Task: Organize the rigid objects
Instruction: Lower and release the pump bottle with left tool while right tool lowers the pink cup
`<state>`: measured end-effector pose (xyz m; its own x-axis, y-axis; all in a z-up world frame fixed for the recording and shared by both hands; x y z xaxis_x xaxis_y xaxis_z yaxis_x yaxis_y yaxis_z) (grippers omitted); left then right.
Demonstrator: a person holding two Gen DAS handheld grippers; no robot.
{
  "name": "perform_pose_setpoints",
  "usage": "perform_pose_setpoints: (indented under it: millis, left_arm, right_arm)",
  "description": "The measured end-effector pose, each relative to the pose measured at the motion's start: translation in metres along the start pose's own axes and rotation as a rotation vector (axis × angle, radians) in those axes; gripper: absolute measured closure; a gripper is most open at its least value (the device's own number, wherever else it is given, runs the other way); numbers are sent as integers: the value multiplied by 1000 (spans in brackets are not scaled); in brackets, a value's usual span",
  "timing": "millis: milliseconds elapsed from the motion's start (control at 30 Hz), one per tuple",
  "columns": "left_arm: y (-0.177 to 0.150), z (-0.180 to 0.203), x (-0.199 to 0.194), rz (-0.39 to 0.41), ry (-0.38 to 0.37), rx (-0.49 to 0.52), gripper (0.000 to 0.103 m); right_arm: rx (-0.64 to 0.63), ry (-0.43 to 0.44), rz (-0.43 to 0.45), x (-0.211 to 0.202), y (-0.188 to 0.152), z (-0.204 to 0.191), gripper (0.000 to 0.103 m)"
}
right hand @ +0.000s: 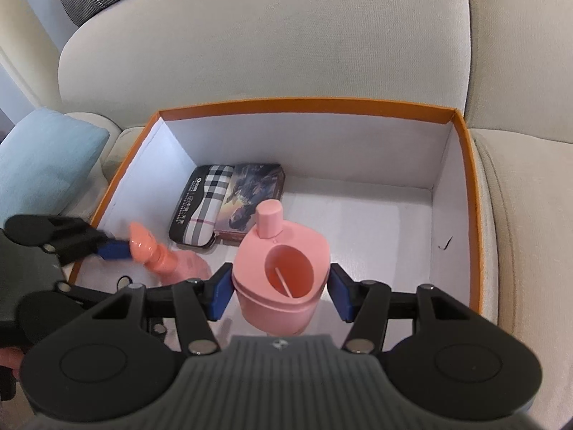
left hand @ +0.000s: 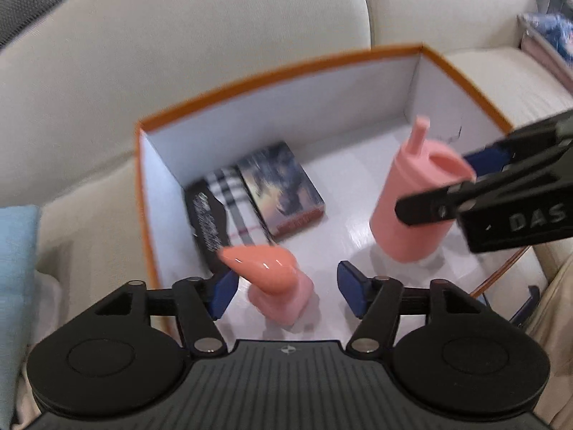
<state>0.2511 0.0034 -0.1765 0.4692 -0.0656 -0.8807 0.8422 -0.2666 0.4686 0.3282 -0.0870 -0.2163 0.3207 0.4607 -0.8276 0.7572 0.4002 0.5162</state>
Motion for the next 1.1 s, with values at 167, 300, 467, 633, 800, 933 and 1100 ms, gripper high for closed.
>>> perform_pose_setpoints:
  millis: [167,300,467,633,800,933,1100]
  left_arm:
    - [5,-14,-39,109,-45,-41,32]
    - [12,-37,-68,216,-79,-149,34]
    - [5,-68,-63,175,-84,-307,53]
    - [-13,-80,-39,131,-190,-421,80]
    - [-21,-85,-32,124,-278,-482,85]
    - [-22,-88,-33,135,-331,-503,89]
    - [-22,-89,-34,143,-365,-516,89]
  right_arm:
    - [1,13,-16,3,1,-6,45]
    - [-16,25,-34,10,3,-17,45]
    - [-60,18,-72,26,9,-36,45]
    - [-72,22,-134,47,11,-50,45]
    - [-75,6,-165,60,13,-59,46]
    - [-38,24,-198,69,12,-65,46]
    - [-8,36,-184,73,14,-73,46]
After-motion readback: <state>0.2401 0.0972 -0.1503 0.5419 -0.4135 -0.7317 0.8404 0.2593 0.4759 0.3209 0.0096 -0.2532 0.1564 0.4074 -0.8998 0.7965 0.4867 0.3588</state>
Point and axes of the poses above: each gripper's, at about its wrist camera, not at the fingertips, and x roughly the way its jaws point, z to its right, y to its top, the point moved 8 cm from there along x, roughly the way its jaws point, and after that the axes turned 2 degrees about -x, right-handed, at the moved point
